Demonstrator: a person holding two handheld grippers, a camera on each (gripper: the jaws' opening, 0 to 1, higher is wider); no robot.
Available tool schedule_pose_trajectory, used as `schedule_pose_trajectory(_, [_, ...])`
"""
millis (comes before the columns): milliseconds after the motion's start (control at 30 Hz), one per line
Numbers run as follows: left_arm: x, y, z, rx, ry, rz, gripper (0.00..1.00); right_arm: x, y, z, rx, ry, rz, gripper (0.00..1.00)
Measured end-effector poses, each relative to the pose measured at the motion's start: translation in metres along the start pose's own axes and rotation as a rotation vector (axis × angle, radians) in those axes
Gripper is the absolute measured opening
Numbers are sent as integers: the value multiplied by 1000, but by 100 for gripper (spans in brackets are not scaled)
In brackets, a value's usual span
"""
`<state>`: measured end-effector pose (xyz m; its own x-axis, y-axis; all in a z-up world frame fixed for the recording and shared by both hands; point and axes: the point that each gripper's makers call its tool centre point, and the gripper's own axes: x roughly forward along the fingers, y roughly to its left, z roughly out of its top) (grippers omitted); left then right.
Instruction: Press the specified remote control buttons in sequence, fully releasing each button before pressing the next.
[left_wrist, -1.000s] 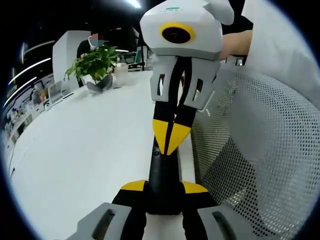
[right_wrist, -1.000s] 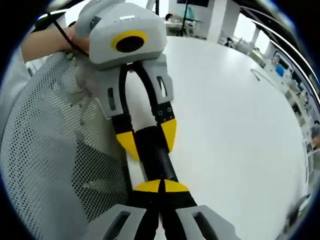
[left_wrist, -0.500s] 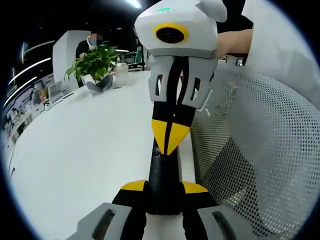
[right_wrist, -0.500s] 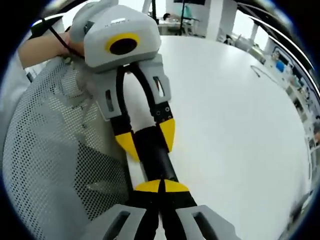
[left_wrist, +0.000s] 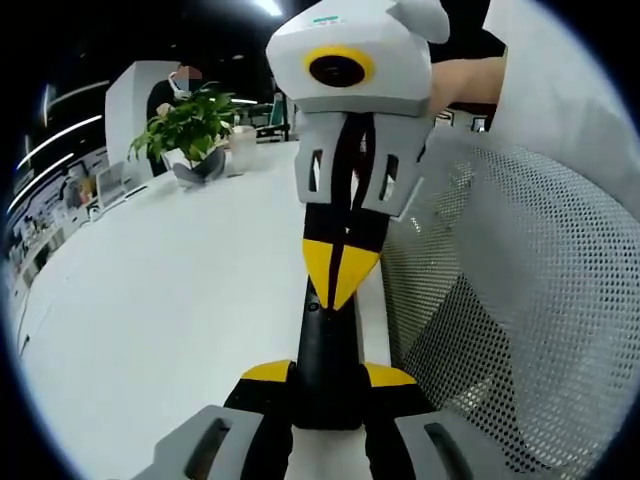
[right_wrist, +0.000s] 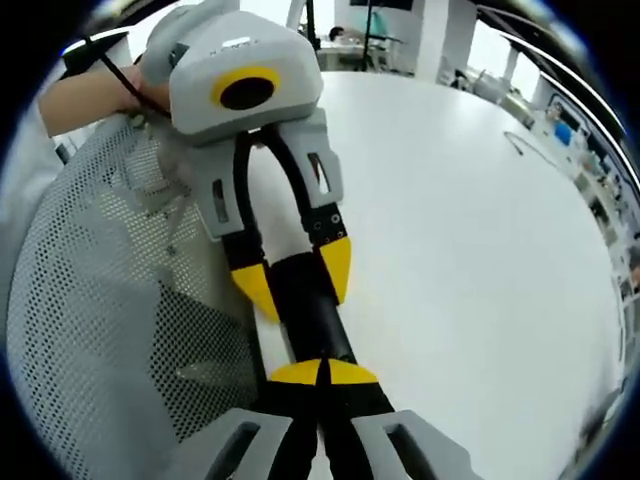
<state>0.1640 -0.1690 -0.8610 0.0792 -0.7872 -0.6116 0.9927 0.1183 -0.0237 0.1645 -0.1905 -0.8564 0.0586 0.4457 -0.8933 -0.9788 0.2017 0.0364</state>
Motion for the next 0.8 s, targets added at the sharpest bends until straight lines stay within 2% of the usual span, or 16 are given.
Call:
schedule_pose_trajectory(133, [0, 0, 0, 3, 1, -1, 25, 0, 0, 0, -4, -4, -4, 0])
schedule_pose_trajectory(233, [0, 0, -1, 5, 3, -1, 25, -1, 2, -1, -53, -29, -25, 0])
schedule_pose_trajectory(367, [0, 0, 0, 6, 4, -1, 25, -1, 1, 0, -44, -55, -36, 0])
schedule_pose_trajectory(600, [0, 0, -1, 8, 6, -2, 25, 0, 1, 1, -89, -31, -33, 0])
schedule_pose_trajectory(800, [0, 0, 0, 10, 9, -1, 25, -2, 1, 0, -42, -27, -13, 0])
